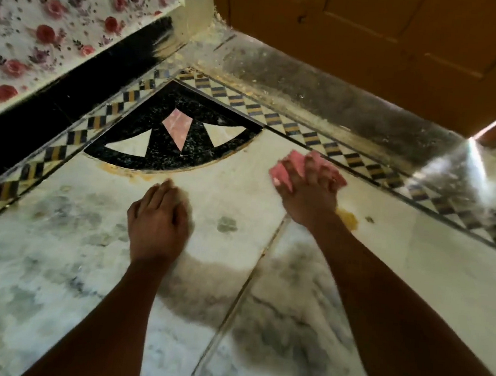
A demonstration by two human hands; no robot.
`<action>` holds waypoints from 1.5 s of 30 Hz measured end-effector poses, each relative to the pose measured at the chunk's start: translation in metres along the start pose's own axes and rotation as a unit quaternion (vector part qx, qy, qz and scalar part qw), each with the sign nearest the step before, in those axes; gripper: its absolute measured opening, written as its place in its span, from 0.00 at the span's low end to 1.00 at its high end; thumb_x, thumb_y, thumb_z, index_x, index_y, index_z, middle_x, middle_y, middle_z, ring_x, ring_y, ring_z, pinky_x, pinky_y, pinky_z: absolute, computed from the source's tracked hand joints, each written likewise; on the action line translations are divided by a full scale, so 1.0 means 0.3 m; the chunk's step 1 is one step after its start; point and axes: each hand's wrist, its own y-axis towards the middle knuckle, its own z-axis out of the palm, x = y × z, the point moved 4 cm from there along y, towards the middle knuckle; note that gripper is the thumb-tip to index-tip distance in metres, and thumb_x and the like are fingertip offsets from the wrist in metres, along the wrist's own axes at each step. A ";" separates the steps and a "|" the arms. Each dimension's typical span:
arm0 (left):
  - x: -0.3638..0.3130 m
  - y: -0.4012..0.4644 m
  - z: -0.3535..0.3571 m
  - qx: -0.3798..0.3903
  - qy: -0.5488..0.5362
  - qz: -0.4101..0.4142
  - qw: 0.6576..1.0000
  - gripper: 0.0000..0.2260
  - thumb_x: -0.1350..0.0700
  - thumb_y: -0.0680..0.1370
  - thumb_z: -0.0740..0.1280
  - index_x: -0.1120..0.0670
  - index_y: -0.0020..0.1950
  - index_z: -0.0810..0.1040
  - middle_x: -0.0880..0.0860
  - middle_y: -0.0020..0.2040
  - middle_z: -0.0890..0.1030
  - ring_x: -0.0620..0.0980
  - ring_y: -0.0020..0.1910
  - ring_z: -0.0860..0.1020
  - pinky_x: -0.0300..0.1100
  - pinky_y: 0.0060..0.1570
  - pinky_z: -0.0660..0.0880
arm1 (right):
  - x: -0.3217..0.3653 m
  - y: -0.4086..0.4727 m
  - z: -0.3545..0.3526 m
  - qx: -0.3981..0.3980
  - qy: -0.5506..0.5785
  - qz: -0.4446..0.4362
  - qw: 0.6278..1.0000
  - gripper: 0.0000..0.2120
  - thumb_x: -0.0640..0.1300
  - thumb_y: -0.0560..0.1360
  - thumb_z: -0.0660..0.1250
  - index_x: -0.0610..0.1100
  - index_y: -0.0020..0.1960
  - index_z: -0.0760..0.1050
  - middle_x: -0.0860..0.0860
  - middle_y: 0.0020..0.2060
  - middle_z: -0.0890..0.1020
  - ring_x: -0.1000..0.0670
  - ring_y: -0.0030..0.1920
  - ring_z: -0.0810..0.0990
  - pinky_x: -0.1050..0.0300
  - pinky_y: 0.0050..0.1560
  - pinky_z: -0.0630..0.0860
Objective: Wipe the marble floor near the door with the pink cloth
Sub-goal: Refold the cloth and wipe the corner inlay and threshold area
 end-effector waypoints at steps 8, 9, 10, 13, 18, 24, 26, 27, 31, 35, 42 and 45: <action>-0.229 -0.167 -0.010 -0.018 0.010 -0.049 0.999 0.22 0.53 0.78 0.58 0.54 0.69 0.80 0.53 0.72 0.81 0.57 0.73 0.77 0.60 0.75 0.60 | -0.065 -0.372 0.078 -0.056 0.005 -0.111 0.992 0.32 0.73 0.80 0.43 0.71 0.83 0.52 0.51 0.88 0.47 0.37 0.87 0.49 0.34 0.84 0.49; -0.290 -0.187 0.004 -0.010 -0.018 -0.058 0.998 0.23 0.52 0.77 0.58 0.54 0.70 0.80 0.54 0.73 0.80 0.58 0.74 0.76 0.60 0.75 0.61 | -0.102 -0.352 0.063 -0.056 0.010 -0.082 0.995 0.31 0.72 0.81 0.45 0.72 0.83 0.52 0.51 0.88 0.46 0.37 0.87 0.49 0.34 0.83 0.49; -0.351 -0.203 0.027 -0.005 -0.038 -0.064 0.997 0.23 0.52 0.77 0.59 0.55 0.70 0.79 0.56 0.76 0.78 0.59 0.75 0.75 0.60 0.75 0.62 | -0.126 -0.303 0.043 -0.046 0.015 -0.049 0.998 0.30 0.71 0.82 0.47 0.72 0.83 0.50 0.51 0.88 0.44 0.37 0.87 0.47 0.34 0.83 0.48; -0.441 -0.231 0.091 0.002 -0.012 -0.067 0.998 0.24 0.52 0.80 0.61 0.56 0.75 0.75 0.62 0.81 0.71 0.65 0.80 0.69 0.63 0.75 0.64 | -0.071 -0.122 -0.008 0.020 0.031 -0.011 0.999 0.30 0.67 0.85 0.51 0.70 0.84 0.46 0.49 0.87 0.38 0.33 0.85 0.38 0.29 0.81 0.40; -0.449 -0.218 0.091 0.008 0.026 -0.071 0.997 0.24 0.50 0.81 0.60 0.55 0.76 0.74 0.62 0.81 0.70 0.66 0.79 0.68 0.62 0.72 0.66 | -0.049 -0.221 0.036 -0.015 -0.007 -0.156 0.988 0.29 0.69 0.83 0.45 0.69 0.84 0.53 0.49 0.88 0.43 0.35 0.86 0.42 0.30 0.83 0.46; -0.462 -0.208 0.088 0.021 0.038 -0.084 0.996 0.25 0.51 0.80 0.58 0.56 0.76 0.73 0.62 0.81 0.70 0.66 0.79 0.68 0.63 0.71 0.64 | -0.301 -0.215 0.010 -0.080 0.046 0.060 0.994 0.29 0.71 0.84 0.47 0.69 0.84 0.48 0.46 0.88 0.44 0.34 0.86 0.47 0.29 0.82 0.47; -0.463 -0.209 0.098 0.026 0.032 -0.086 0.995 0.25 0.51 0.79 0.59 0.55 0.76 0.73 0.61 0.81 0.70 0.66 0.79 0.68 0.62 0.71 0.64 | -0.285 -0.072 -0.018 -0.075 0.062 0.096 0.991 0.31 0.71 0.84 0.45 0.66 0.85 0.48 0.44 0.87 0.43 0.31 0.86 0.42 0.28 0.81 0.42; -0.463 -0.210 0.100 0.026 0.033 -0.089 0.995 0.25 0.51 0.79 0.59 0.55 0.76 0.73 0.61 0.81 0.70 0.66 0.79 0.68 0.62 0.71 0.64 | -0.259 -0.022 -0.023 -0.056 0.067 0.079 0.993 0.31 0.71 0.84 0.45 0.66 0.85 0.47 0.44 0.87 0.42 0.31 0.85 0.40 0.28 0.81 0.40; -0.464 -0.207 0.090 0.029 0.037 -0.090 0.995 0.26 0.52 0.77 0.61 0.55 0.75 0.75 0.61 0.81 0.70 0.65 0.79 0.68 0.62 0.71 0.65 | -0.196 -0.117 0.001 -0.044 0.012 -0.098 0.994 0.31 0.73 0.83 0.40 0.68 0.84 0.47 0.47 0.88 0.43 0.32 0.86 0.42 0.25 0.82 0.44; -0.467 -0.206 0.083 0.031 0.037 -0.089 0.995 0.26 0.51 0.77 0.61 0.55 0.75 0.74 0.61 0.81 0.70 0.66 0.79 0.68 0.63 0.71 0.64 | -0.353 -0.344 0.041 -0.033 0.025 -0.076 0.996 0.31 0.74 0.81 0.39 0.72 0.84 0.45 0.51 0.88 0.40 0.38 0.87 0.42 0.29 0.83 0.47; -0.462 -0.208 0.092 0.036 0.039 -0.092 0.994 0.26 0.50 0.78 0.58 0.54 0.76 0.74 0.60 0.82 0.69 0.64 0.80 0.67 0.62 0.72 0.63 | -0.442 -0.084 -0.034 -0.062 0.068 0.110 0.990 0.27 0.63 0.87 0.48 0.65 0.86 0.49 0.45 0.87 0.41 0.33 0.86 0.44 0.28 0.82 0.42; -0.466 -0.206 0.086 0.030 0.037 -0.093 0.995 0.26 0.51 0.78 0.59 0.54 0.76 0.74 0.60 0.81 0.70 0.64 0.79 0.68 0.63 0.71 0.64 | -0.340 -0.186 -0.022 -0.089 0.098 0.018 0.991 0.28 0.55 0.87 0.54 0.61 0.86 0.54 0.45 0.87 0.44 0.35 0.86 0.45 0.31 0.83 0.45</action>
